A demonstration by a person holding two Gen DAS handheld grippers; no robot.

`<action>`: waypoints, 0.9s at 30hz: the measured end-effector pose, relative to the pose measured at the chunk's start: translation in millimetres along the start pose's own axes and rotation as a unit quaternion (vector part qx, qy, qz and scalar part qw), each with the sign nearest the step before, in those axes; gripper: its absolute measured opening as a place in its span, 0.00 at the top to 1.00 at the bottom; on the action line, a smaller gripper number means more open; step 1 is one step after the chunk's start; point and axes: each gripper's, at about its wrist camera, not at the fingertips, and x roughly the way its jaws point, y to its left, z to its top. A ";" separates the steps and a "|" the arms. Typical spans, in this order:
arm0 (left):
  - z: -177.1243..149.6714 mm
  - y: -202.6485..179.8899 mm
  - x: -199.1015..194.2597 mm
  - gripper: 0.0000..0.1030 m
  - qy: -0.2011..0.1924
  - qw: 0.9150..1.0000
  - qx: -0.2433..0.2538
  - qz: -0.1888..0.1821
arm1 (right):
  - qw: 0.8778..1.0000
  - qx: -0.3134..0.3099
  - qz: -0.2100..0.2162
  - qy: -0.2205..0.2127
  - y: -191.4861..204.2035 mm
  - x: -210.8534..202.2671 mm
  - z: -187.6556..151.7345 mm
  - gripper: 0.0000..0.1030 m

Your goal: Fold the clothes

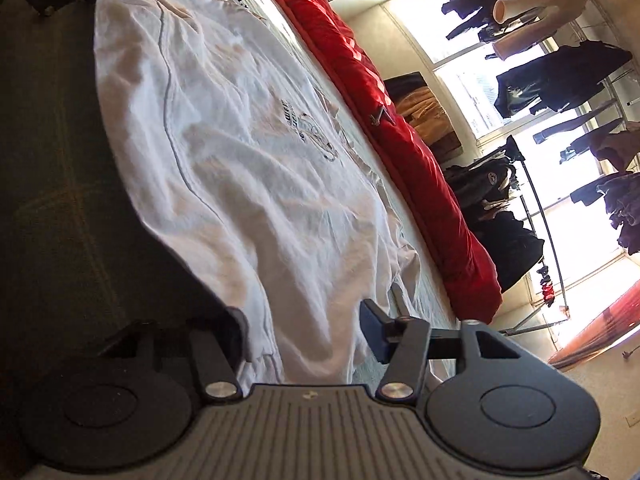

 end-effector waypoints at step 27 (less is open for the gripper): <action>-14.8 75.0 -51.8 0.90 0.026 0.969 -0.065 -0.238 | 0.955 0.090 0.275 0.063 -76.7 -39.8 -20.0 0.69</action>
